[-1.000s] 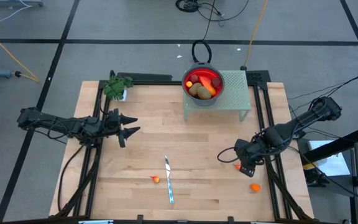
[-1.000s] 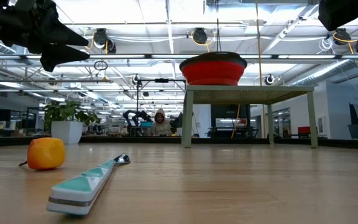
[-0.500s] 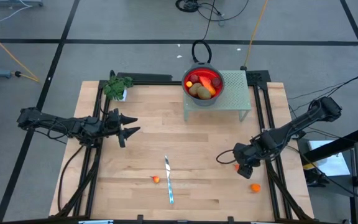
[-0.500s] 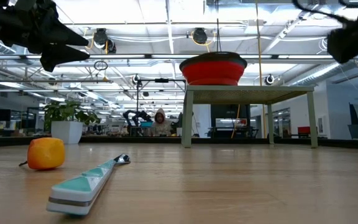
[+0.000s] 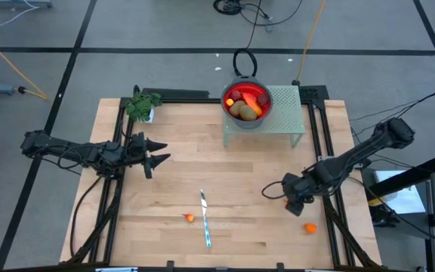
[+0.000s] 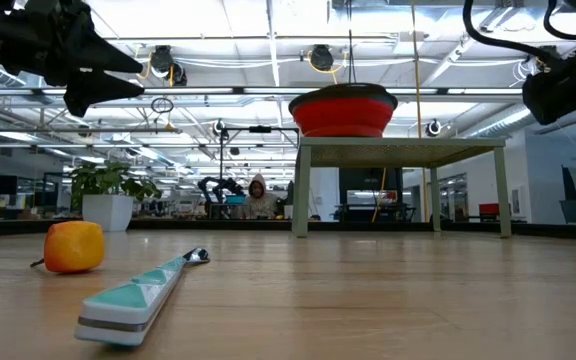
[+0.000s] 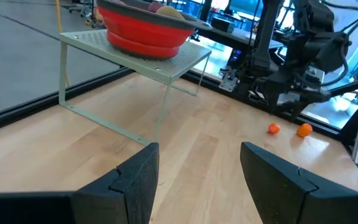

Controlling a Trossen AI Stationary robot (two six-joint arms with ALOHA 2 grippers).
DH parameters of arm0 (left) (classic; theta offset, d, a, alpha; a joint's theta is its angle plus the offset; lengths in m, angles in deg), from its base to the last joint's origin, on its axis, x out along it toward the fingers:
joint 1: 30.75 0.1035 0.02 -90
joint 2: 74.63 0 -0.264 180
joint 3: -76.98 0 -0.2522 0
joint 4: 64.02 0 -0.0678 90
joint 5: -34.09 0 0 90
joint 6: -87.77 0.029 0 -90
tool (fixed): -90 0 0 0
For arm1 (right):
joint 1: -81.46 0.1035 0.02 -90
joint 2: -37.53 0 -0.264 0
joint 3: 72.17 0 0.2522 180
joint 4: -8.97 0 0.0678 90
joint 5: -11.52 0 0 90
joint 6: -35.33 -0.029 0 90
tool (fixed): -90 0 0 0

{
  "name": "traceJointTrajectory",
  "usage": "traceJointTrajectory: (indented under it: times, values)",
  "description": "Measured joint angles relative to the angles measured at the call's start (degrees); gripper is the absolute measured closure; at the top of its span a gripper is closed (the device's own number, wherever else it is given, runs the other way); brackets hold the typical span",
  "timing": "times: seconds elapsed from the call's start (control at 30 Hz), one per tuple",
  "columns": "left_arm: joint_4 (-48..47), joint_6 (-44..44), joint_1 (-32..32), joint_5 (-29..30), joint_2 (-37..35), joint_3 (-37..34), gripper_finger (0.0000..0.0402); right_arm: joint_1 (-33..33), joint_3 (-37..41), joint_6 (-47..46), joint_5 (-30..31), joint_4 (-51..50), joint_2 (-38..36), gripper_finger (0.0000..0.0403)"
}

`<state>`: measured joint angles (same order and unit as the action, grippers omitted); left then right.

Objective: Pick & Place Fruit
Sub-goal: Put the peach into the red strainer bowl on the shelf

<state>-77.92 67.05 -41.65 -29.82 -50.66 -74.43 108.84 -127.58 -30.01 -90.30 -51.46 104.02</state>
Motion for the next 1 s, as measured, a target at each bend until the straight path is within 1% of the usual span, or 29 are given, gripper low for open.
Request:
traceJointTrajectory:
  times: [0.13, 0.47, 0.7, 0.87, 1.0]
  values:
    - [0.35, -0.81, 0.00, -0.01, 0.00, 0.00, 0.0176, 0.00, 0.07, 0.00, 0.08, 0.61, 2.11, 0.0123]
    - [0.39, -0.79, 0.00, 0.00, 0.02, 0.00, 0.0176, 0.00, 0.09, 0.69, -0.04, 2.08, 9.29, 0.0140]
    - [0.39, -0.79, 0.00, -0.02, 0.02, 0.00, 0.0176, -0.02, 0.09, 1.51, -0.02, 5.62, 13.71, 0.0142]
    - [0.41, -0.78, 0.00, -0.01, 0.00, 0.00, 0.0176, -0.04, -0.04, 1.46, -0.21, 6.26, 16.09, 0.0153]
    - [0.40, -0.77, 0.00, -0.02, 0.00, 0.00, 0.0176, -0.04, -0.09, 1.46, -0.15, 6.57, 16.58, 0.0170]
